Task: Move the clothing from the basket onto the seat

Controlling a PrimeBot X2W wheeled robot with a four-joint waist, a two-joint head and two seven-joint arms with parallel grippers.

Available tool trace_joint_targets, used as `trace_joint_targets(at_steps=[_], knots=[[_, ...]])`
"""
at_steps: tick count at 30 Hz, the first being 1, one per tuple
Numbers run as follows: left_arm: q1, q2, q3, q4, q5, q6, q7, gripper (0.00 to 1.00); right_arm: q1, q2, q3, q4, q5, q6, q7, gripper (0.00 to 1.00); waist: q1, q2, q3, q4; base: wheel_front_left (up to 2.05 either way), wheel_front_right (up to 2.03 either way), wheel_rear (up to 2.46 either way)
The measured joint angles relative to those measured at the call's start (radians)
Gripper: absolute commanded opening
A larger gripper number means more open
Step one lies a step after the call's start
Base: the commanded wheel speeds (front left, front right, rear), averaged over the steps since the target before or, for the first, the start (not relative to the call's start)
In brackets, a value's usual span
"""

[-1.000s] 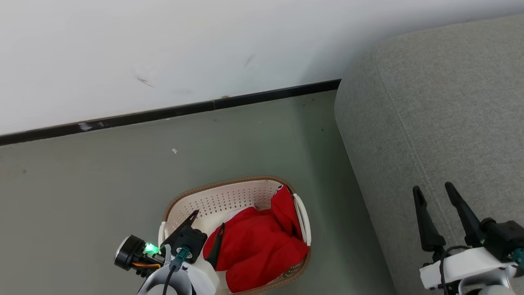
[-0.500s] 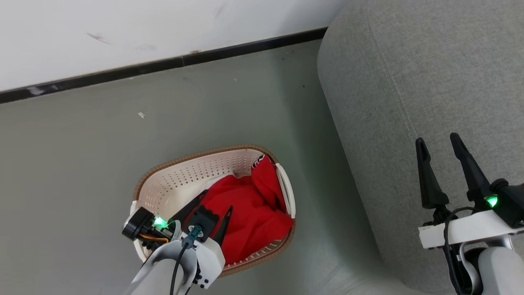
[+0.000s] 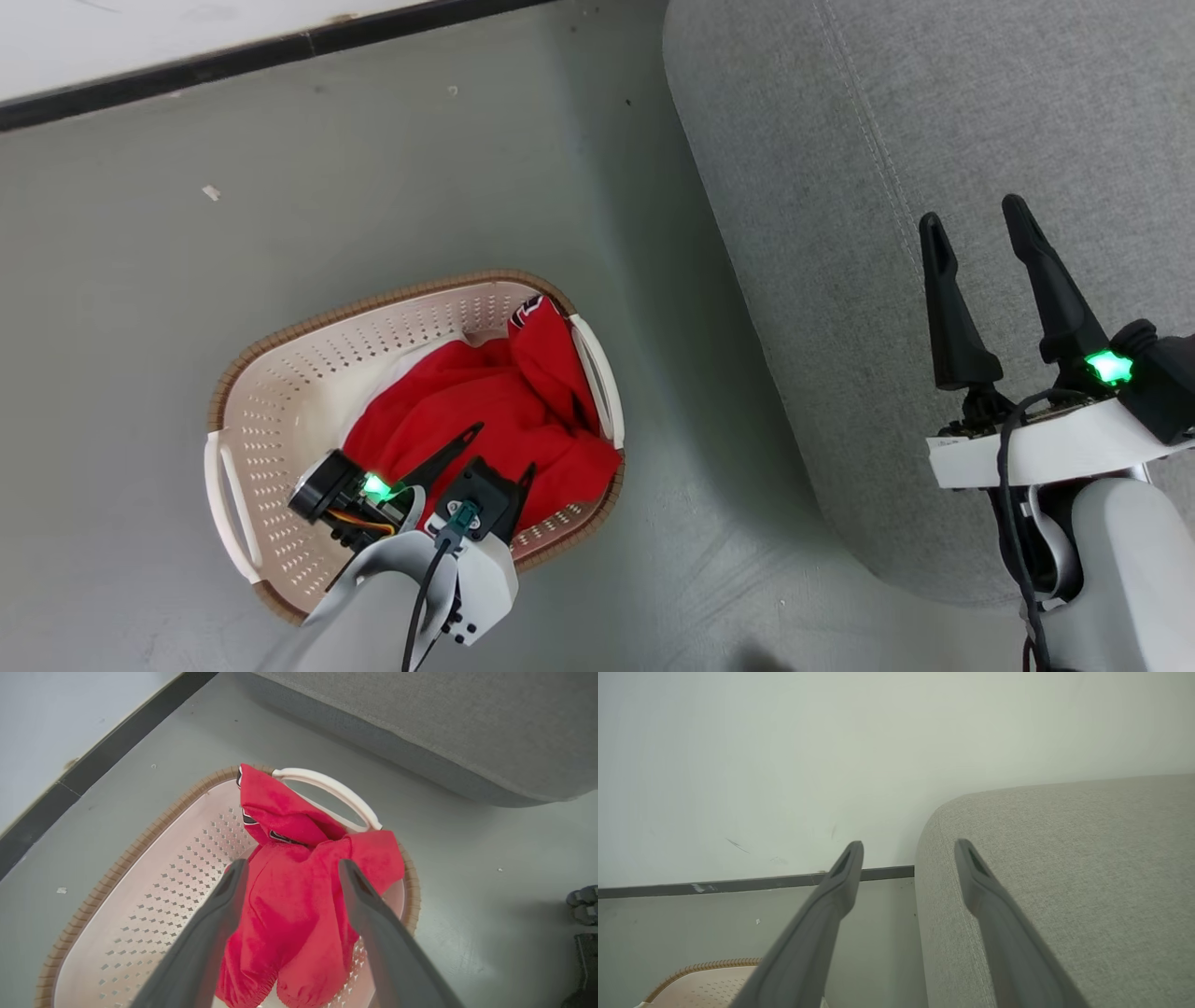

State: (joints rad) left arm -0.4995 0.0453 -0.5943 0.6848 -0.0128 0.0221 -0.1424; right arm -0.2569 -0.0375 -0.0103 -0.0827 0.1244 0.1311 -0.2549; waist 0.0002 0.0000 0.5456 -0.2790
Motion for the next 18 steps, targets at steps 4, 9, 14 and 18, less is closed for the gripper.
trace_joint_targets(at_steps=[4, 9, 14, 18], knots=[[-0.027, 0.000, -0.007, 0.013, 0.007, 0.000, -0.006, 1.00, -0.025, 0.000, 0.025, 0.001, 0.018, 0.000, 0.000, 1.00, 0.0000, 0.0000, 0.035, -0.023, 0.00, 0.00, 0.00], [-0.057, 0.001, -0.019, 0.040, 0.017, 0.000, -0.008, 1.00, -0.055, 0.000, 0.034, 0.005, 0.042, 0.000, 0.000, 1.00, 0.0000, 0.0000, 0.075, -0.052, 0.00, 0.00, 0.00], [-0.084, 0.001, -0.021, 0.071, 0.024, 0.000, -0.007, 1.00, -0.081, 0.000, 0.037, 0.009, 0.059, 0.000, 0.000, 1.00, 0.0000, 0.0000, 0.112, -0.080, 0.00, 0.00, 0.00], [-0.091, 0.003, -0.019, 0.090, 0.024, 0.001, -0.004, 1.00, -0.098, 0.000, 0.050, 0.021, 0.074, 0.000, 0.000, 1.00, 0.0000, 0.0000, 0.139, -0.102, 0.00, 0.00, 0.00]])
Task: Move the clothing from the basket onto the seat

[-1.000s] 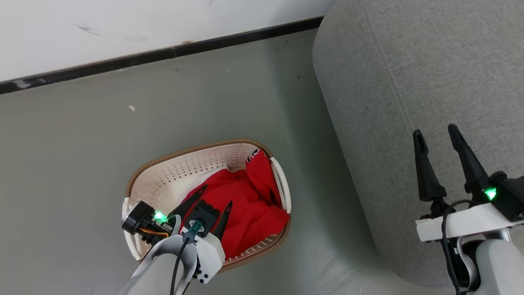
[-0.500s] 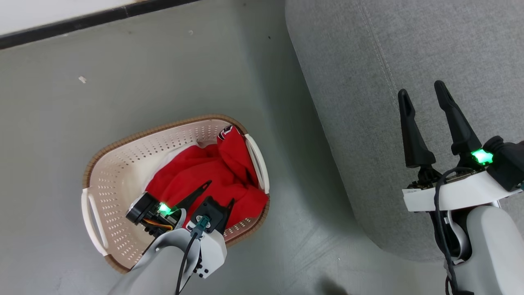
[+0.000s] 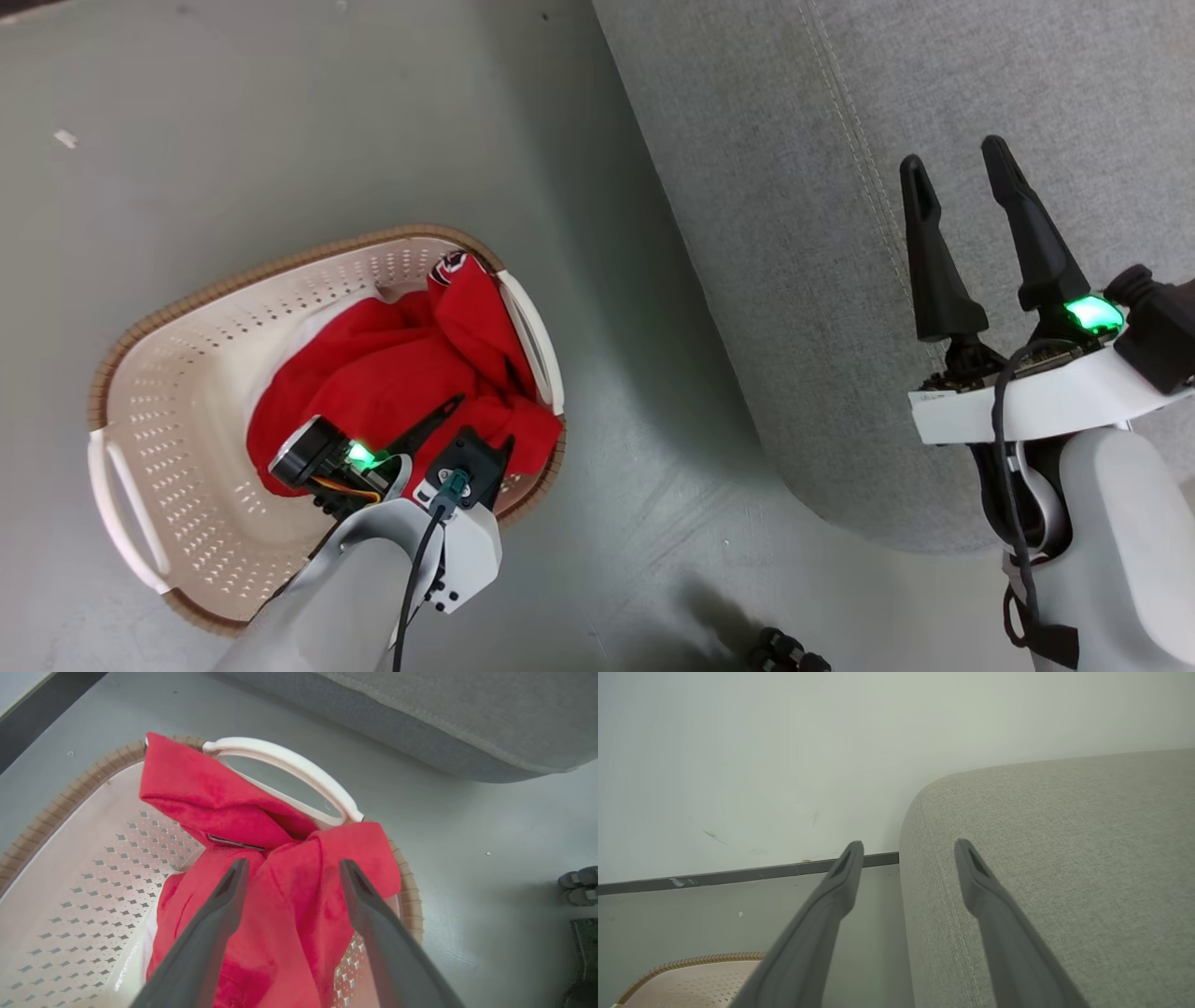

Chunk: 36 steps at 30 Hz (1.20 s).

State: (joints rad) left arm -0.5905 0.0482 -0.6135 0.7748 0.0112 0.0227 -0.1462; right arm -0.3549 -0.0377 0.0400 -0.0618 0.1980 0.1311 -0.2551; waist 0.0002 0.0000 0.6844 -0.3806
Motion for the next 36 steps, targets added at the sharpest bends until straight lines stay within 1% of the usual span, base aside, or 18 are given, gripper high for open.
trace_joint_targets(at_steps=[6, 11, 12, 13, 14, 15, 16, 17, 25, 33, 36], knots=[[-0.031, 0.022, 0.003, 0.031, 0.008, 0.003, 0.011, 1.00, -0.032, 0.000, 0.011, 0.005, 0.018, 0.000, 0.000, 1.00, 0.0000, 0.0000, 0.037, -0.029, 0.00, 0.00, 0.00], [-0.053, 0.028, 0.004, 0.059, 0.026, 0.013, 0.027, 1.00, -0.052, 0.000, 0.018, 0.008, 0.039, 0.000, 0.000, 1.00, 0.0000, 0.0000, 0.063, -0.051, 0.00, 0.00, 0.00], [-0.057, 0.032, 0.005, 0.062, 0.029, 0.015, 0.031, 0.86, -0.059, 0.000, 0.020, 0.011, 0.040, 0.000, 0.000, 1.00, 0.0000, 0.0000, 0.067, -0.055, 0.00, 0.00, 0.00], [-0.060, 0.037, 0.006, 0.064, 0.029, 0.015, 0.031, 0.53, -0.066, 0.000, 0.020, 0.010, 0.040, 0.000, 0.000, 1.00, 0.0000, 0.0000, 0.071, -0.059, 0.00, 0.00, 0.00], [-0.060, 0.037, 0.006, 0.064, 0.029, 0.015, 0.031, 0.40, -0.066, 0.000, 0.020, 0.010, 0.040, 0.000, 0.000, 1.00, 0.0000, 0.0000, 0.071, -0.059, 0.00, 0.00, 0.00], [-0.060, 0.041, 0.007, 0.066, 0.029, 0.016, 0.031, 0.19, -0.071, 0.000, 0.021, 0.011, 0.040, 0.000, 0.000, 1.00, 0.0000, 0.0000, 0.076, -0.062, 0.00, 0.00, 0.00], [-0.060, 0.046, 0.008, 0.069, 0.029, 0.016, 0.031, 0.03, -0.077, 0.000, 0.021, 0.013, 0.042, 0.000, 0.000, 1.00, 0.0000, 0.0000, 0.080, -0.065, 0.00, 0.00, 0.00], [-0.062, 0.050, 0.009, 0.072, 0.029, 0.016, 0.031, 0.00, -0.087, 0.000, 0.021, 0.014, 0.052, 0.000, 0.000, 1.00, 0.0000, 0.0000, 0.087, -0.071, 0.00, 0.00, 0.00], [-0.082, 0.045, 0.009, 0.062, 0.028, 0.019, 0.003, 0.00, -0.108, 0.000, 0.007, 0.040, 0.054, 0.000, 0.000, 1.00, 0.0000, 0.0000, 0.086, -0.068, 0.00, 0.00, 0.00], [-0.078, 0.039, 0.011, 0.020, 0.025, 0.019, -0.033, 0.00, -0.108, 0.000, 0.003, 0.052, 0.048, 0.000, 0.000, 1.00, 0.0000, 0.0000, 0.062, -0.043, 0.00, 0.00, 0.00], [-0.075, 0.038, 0.021, 0.002, 0.014, 0.029, -0.044, 0.00, -0.108, 0.000, 0.004, 0.067, 0.045, 0.000, 0.000, 1.00, 0.0000, 0.0000, 0.050, -0.031, 0.00, 0.00, 0.00]])
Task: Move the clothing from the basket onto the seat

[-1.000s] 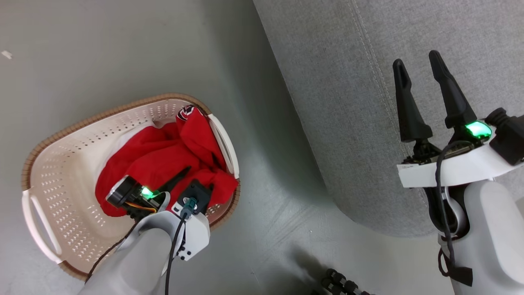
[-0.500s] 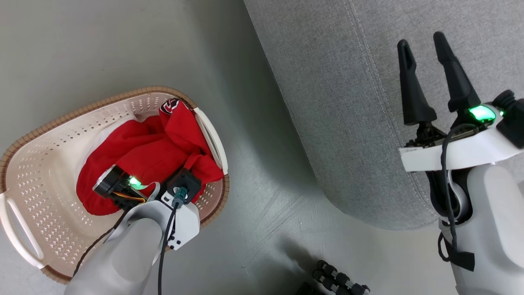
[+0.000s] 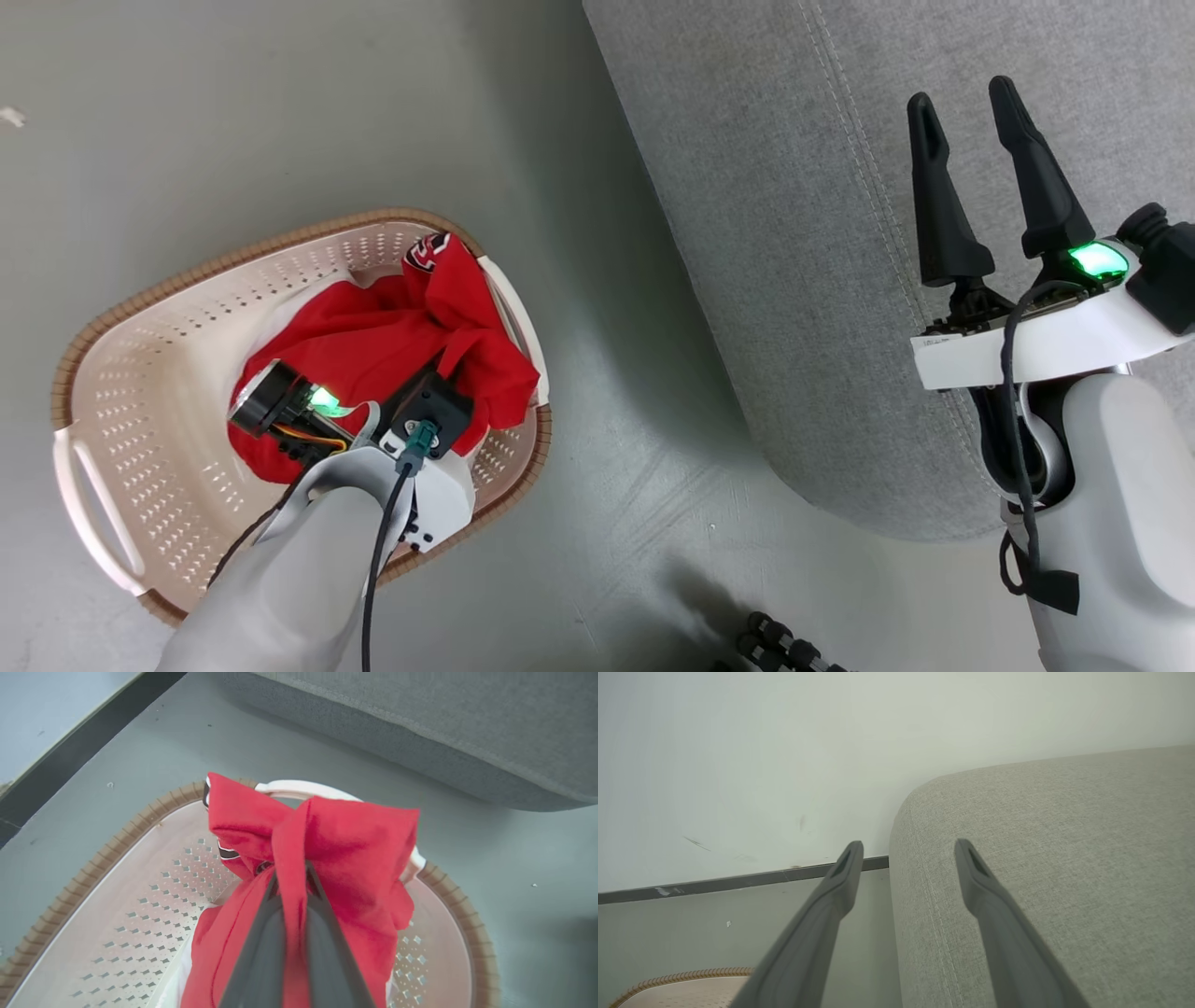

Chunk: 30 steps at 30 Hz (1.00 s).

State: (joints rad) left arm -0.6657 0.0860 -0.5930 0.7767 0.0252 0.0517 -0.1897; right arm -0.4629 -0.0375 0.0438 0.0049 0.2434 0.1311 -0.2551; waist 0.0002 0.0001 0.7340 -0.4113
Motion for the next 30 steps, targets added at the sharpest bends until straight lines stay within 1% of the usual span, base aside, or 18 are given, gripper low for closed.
trace_joint_targets(at_steps=[7, 16, 20, 24, 27, 30], knots=[[0.023, -0.001, 0.054, -0.064, -0.045, 0.036, -0.016, 0.00, 0.000, 0.000, 0.005, 0.008, -0.037, 0.000, 0.000, 1.00, 0.0000, 0.0000, -0.036, 0.032, 0.00, 0.00, 0.00], [0.023, 0.021, 0.127, -0.173, -0.087, 0.077, -0.036, 0.00, 0.001, -0.001, 0.015, 0.039, -0.072, 0.000, 0.000, 1.00, 0.0000, 0.0000, -0.098, 0.076, 0.00, 0.00, 0.00], [0.023, 0.041, 0.153, -0.224, -0.103, 0.087, -0.037, 0.00, 0.002, -0.002, 0.032, 0.052, -0.092, 0.000, 0.000, 1.00, 0.0000, 0.0000, -0.131, 0.096, 0.00, 0.00, 0.00], [0.022, 0.049, 0.175, -0.272, -0.123, 0.086, -0.038, 0.00, 0.003, -0.002, 0.040, 0.074, -0.115, 0.000, 0.000, 1.00, -0.0001, 0.0000, -0.166, 0.116, 0.00, 0.00, 0.00], [0.022, 0.055, 0.190, -0.305, -0.150, 0.076, -0.037, 0.00, 0.003, -0.003, 0.046, 0.082, -0.123, 0.000, 0.000, 1.00, -0.0001, 0.0000, -0.195, 0.130, 0.00, 0.00, 0.00], [0.021, 0.078, 0.198, -0.331, -0.152, 0.067, -0.036, 0.00, 0.006, -0.005, 0.058, 0.103, -0.133, 0.000, 0.000, 1.00, -0.0001, 0.0000, -0.224, 0.144, 0.00, 0.00, 0.00]])
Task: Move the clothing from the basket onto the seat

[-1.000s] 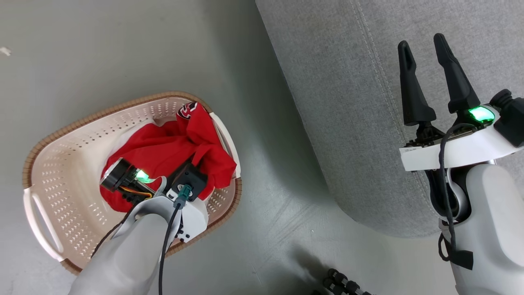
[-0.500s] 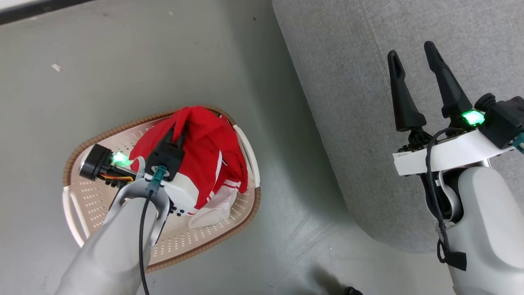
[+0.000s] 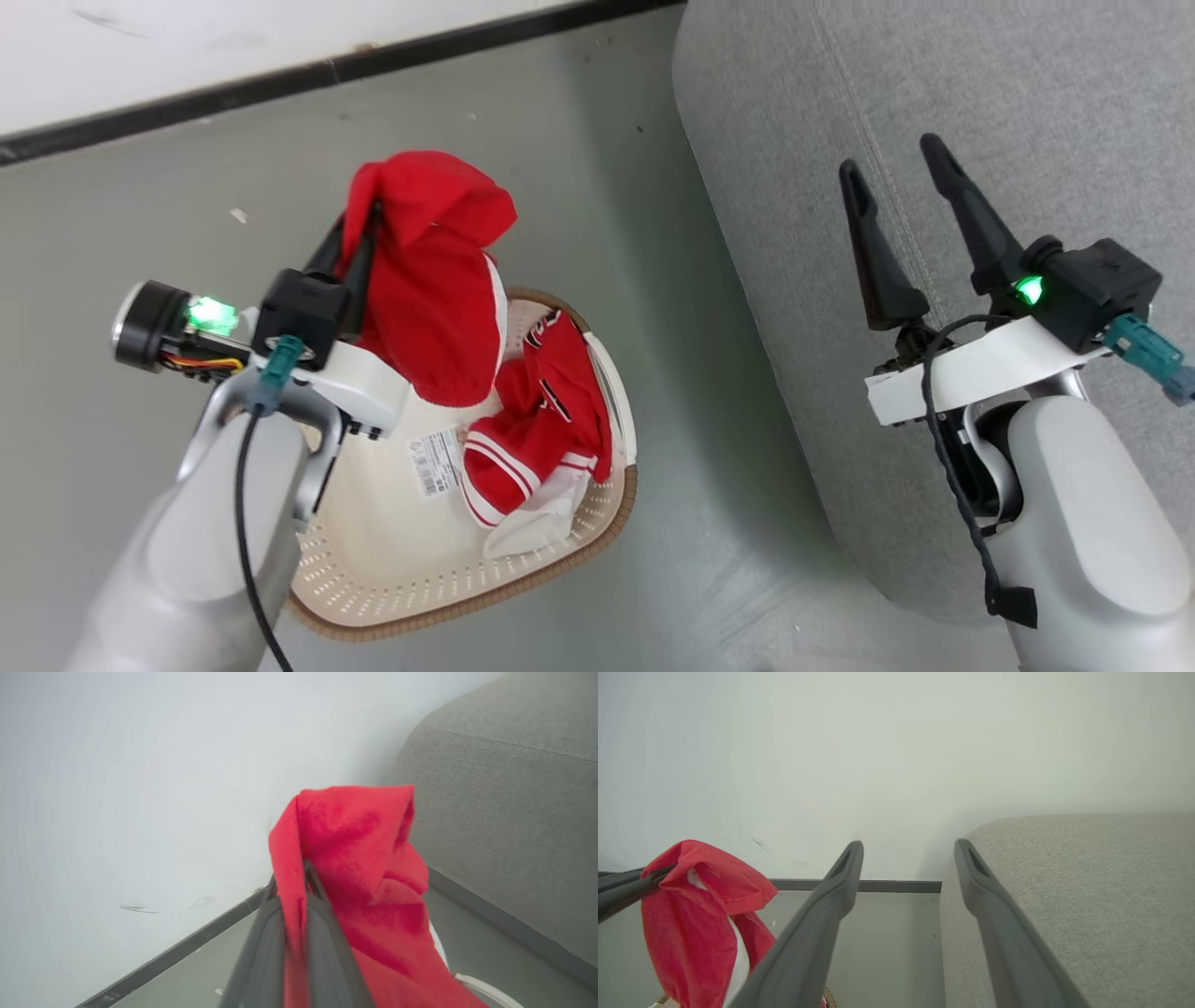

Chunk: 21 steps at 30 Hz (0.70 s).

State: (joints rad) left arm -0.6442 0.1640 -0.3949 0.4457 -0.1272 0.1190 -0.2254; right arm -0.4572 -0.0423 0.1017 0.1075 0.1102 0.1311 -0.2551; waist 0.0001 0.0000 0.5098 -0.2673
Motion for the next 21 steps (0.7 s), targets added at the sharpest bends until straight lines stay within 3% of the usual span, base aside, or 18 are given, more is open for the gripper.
trace_joint_targets(at_steps=[21], knots=[[-0.028, 0.049, -0.030, -0.125, -0.062, -0.146, 0.148, 0.00, 0.035, -0.026, 0.199, 0.105, -0.026, 0.000, 0.000, 1.00, 0.0000, 0.0000, -0.219, 0.083, 0.00, 0.00, 0.00]])
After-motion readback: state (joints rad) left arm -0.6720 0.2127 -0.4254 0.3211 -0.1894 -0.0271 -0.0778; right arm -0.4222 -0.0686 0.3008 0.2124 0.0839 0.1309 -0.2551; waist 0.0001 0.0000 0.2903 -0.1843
